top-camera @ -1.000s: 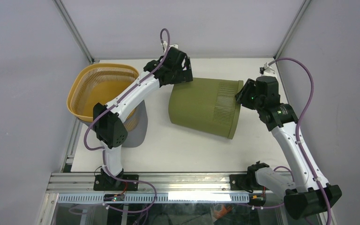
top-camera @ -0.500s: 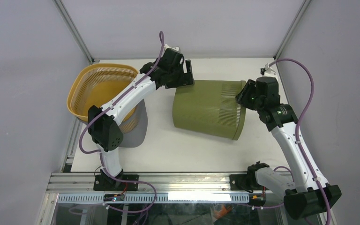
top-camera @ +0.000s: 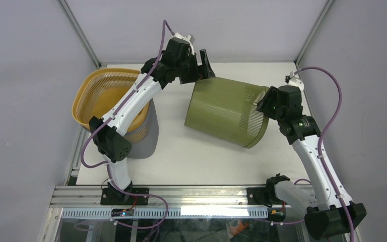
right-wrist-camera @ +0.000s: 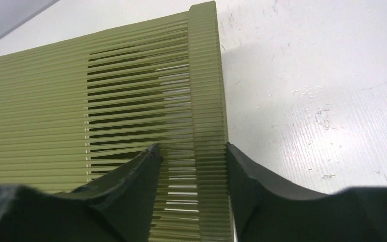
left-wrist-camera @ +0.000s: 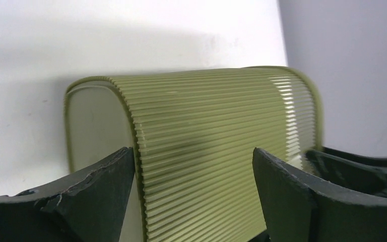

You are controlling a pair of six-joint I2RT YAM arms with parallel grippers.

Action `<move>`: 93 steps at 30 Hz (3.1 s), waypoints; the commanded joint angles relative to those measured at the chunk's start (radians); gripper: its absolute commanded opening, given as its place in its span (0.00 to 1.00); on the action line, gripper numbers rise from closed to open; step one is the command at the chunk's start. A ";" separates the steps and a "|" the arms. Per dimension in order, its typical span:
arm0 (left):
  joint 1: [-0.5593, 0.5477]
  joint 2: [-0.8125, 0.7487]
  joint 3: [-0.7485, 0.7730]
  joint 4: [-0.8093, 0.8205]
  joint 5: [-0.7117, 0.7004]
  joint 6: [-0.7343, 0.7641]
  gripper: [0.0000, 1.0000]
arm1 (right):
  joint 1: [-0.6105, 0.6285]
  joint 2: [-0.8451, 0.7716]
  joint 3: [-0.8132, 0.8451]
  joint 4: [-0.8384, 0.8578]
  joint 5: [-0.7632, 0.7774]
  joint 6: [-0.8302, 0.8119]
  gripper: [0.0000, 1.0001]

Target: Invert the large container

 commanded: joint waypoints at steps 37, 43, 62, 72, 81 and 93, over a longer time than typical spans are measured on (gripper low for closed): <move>-0.195 0.216 0.260 0.380 0.435 -0.087 0.89 | 0.014 -0.026 -0.194 -0.115 0.400 0.308 0.87; -0.193 0.160 0.273 0.360 0.425 0.006 0.92 | 0.008 -0.067 -0.027 -0.152 0.389 0.167 0.88; -0.025 -0.317 0.031 0.145 0.099 0.243 0.99 | 0.203 0.055 0.428 0.220 -0.857 -0.193 0.87; -0.025 -0.542 -0.003 0.146 -0.321 0.266 0.99 | 0.750 0.346 0.559 0.042 -0.434 -0.386 0.87; -0.025 -0.573 -0.065 0.143 -0.429 0.262 0.99 | 0.715 0.408 0.466 0.023 0.104 -0.437 0.92; -0.024 -0.534 -0.116 0.149 -0.231 0.256 0.99 | 0.296 0.479 0.564 -0.019 0.091 -0.345 0.93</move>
